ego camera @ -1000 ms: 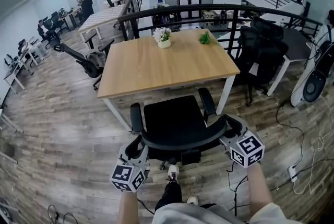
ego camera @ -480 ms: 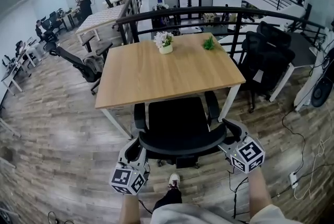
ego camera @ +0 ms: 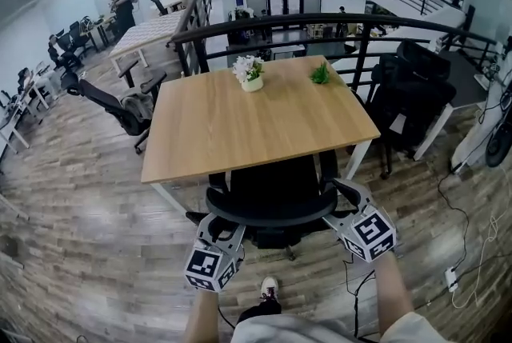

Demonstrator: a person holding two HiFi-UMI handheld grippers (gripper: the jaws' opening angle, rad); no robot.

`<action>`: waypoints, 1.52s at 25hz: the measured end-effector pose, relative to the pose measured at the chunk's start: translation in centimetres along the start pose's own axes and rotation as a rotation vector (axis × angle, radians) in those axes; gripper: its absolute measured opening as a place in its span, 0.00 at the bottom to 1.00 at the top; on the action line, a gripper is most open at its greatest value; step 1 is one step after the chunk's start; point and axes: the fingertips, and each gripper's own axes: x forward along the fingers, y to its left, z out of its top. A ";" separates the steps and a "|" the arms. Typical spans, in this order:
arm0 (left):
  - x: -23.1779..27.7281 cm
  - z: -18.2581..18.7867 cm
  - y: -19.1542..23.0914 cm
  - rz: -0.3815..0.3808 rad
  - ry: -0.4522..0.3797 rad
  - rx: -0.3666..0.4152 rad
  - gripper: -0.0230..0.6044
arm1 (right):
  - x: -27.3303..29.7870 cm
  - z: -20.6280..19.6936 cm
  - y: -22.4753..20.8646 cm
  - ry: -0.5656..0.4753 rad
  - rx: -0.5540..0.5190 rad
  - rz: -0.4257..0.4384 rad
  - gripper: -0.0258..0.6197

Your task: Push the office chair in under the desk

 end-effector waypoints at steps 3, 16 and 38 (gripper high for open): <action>2.2 -0.1 0.7 -0.009 -0.021 -0.064 0.27 | 1.9 0.2 -0.3 0.008 -0.010 0.005 0.51; 7.8 0.3 7.1 -0.028 -0.046 -0.125 0.27 | 7.9 1.6 -3.1 0.006 0.006 0.015 0.51; 18.3 0.4 8.3 -0.164 -0.046 -0.151 0.30 | 10.9 0.4 -13.2 0.013 0.087 -0.133 0.51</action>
